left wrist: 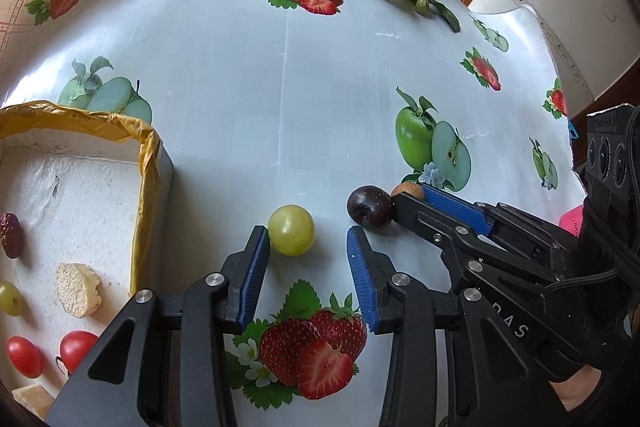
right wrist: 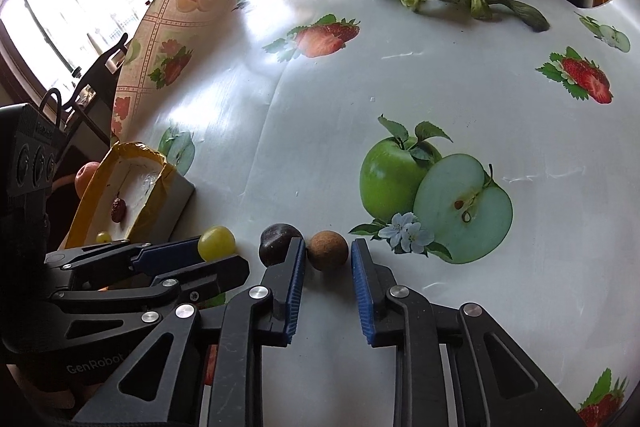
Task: Organize fruits
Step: 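Grasp the green grape with the left tool while the right grasps the small brown round fruit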
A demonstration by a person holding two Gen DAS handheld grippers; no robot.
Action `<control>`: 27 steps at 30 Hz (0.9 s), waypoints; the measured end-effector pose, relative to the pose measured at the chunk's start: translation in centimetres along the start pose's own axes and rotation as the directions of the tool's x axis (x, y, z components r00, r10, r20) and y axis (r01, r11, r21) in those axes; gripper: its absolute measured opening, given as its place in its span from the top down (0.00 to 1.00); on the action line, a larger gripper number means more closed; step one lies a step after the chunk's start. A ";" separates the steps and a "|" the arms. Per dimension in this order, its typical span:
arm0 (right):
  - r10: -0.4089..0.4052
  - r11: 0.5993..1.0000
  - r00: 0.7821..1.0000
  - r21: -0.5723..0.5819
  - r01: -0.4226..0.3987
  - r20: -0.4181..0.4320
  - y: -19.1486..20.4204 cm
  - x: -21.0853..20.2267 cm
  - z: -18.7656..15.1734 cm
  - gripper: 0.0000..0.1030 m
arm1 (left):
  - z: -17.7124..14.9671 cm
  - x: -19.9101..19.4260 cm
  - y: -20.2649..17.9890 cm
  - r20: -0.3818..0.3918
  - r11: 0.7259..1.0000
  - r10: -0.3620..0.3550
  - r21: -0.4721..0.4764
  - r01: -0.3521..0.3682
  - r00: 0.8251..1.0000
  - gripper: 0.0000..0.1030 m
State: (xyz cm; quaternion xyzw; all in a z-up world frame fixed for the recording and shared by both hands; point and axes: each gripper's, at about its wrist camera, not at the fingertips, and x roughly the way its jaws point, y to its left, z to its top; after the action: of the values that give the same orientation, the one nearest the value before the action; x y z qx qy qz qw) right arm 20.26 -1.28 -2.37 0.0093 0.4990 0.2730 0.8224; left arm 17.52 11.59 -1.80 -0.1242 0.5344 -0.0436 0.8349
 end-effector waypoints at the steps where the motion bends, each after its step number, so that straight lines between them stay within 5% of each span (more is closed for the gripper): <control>1: 0.001 1.000 1.000 0.002 -0.001 0.002 0.0 0.0 0.0 0.79 | 0.1 0.1 0.0 0.003 1.000 0.004 0.001 -0.004 1.000 0.64; 6: 0.002 1.000 1.000 0.016 -0.002 0.005 0.0 -0.5 -0.2 0.79 | 0.8 0.2 1.1 0.003 0.999 0.003 -0.034 -0.003 1.000 0.80; 18: 0.036 0.993 0.996 0.107 -0.044 0.079 0.1 -6.4 -2.3 0.79 | 0.3 -0.3 0.8 -0.020 0.999 0.017 -0.040 -0.017 1.000 0.80; 27: 0.031 0.989 0.996 0.142 -0.042 0.078 0.7 -9.2 -5.2 0.79 | -3.1 -4.8 -1.2 0.006 1.000 0.016 -0.002 -0.016 1.000 0.80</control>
State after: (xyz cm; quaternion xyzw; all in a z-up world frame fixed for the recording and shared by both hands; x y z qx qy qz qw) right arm 12.42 -6.23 2.79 0.0881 0.4857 0.2507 0.8328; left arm 12.76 10.92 1.45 -0.1211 0.5327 -0.0360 0.8368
